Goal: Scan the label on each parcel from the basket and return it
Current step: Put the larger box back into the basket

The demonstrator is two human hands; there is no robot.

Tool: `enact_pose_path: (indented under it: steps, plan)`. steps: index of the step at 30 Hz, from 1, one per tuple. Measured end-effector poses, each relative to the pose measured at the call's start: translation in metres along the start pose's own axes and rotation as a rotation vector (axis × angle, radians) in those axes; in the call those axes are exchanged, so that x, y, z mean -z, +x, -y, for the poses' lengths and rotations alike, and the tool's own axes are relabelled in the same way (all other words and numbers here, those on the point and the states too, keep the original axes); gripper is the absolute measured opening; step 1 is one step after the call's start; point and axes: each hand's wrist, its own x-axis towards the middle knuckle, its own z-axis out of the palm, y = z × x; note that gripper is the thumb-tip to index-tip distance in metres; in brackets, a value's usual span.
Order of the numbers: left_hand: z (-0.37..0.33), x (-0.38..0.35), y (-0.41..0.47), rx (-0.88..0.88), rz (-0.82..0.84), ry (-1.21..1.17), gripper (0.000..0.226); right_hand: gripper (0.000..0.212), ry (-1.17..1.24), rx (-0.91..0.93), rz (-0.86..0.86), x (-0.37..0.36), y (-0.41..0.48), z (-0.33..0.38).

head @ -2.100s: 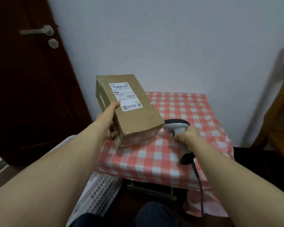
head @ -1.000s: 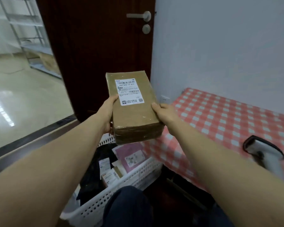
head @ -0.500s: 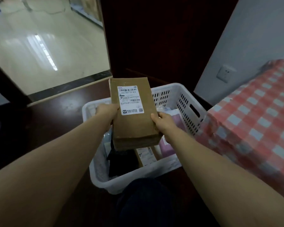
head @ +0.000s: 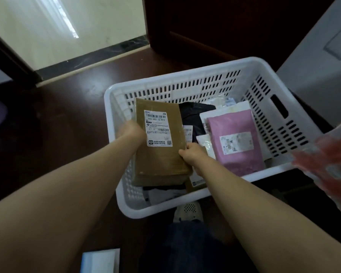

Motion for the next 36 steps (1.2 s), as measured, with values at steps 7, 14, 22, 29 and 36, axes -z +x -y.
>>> enact_pose_path:
  steps: [7,14,22,29,36]
  plan:
    - [0.022,-0.032,0.027,-0.052,0.089,0.290,0.014,0.035,-0.236,-0.066,0.105,-0.018,0.028,-0.011]
    - [0.038,-0.059,0.033,0.003,0.187,0.590,0.053,0.054,-0.524,0.018,0.167,-0.033,0.042,-0.015]
    - [0.040,-0.075,0.026,-0.071,0.377,0.791,0.043,0.055,-0.614,-0.029,0.247,-0.042,0.047,-0.019]
    - [0.036,-0.098,0.025,-0.234,0.369,0.793,0.048,0.044,-0.866,0.085,0.297,-0.041,0.056,-0.018]
    - [0.027,-0.122,0.025,-0.272,0.448,0.892,0.044,0.033,-0.863,0.070,0.356,-0.027,0.062,-0.023]
